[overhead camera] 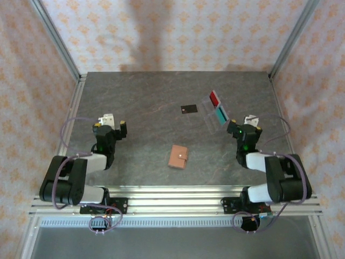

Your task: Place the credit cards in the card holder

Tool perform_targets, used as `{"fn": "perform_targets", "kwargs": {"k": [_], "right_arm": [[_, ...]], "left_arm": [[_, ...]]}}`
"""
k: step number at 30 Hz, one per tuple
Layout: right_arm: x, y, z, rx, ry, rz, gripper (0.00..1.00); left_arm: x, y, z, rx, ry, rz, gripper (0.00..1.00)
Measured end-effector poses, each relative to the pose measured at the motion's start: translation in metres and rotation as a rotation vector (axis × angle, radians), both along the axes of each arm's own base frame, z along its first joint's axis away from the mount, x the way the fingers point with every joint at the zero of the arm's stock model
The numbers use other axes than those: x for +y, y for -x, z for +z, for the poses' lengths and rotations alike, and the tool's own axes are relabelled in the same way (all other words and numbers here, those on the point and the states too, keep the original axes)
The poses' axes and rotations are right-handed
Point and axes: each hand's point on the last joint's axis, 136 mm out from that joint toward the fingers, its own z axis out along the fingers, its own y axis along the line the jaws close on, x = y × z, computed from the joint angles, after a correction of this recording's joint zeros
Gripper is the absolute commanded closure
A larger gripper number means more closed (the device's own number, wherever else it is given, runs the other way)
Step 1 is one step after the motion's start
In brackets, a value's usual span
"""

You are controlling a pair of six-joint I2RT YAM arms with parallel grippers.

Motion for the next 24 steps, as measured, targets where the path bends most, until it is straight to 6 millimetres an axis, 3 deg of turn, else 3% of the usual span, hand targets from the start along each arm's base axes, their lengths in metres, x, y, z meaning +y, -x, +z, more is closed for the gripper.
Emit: {"fn": "perform_targets", "kwargs": {"k": [4,9,24], "right_arm": [[0.0,-0.013,-0.011,0.01,0.002,-0.001,0.0],[0.0,-0.024,0.0,-0.008,0.003,-0.006,0.0],[0.0,-0.023,-0.004,0.011,0.004,-0.005,0.0]], "left_arm": [[0.003,-0.012,-0.01,-0.002,0.013,-0.003,0.0],[-0.001,-0.014,-0.016,0.006,0.025,-0.024,0.0],[-0.005,-0.019,-0.01,-0.011,0.032,-0.043,0.0]]}}
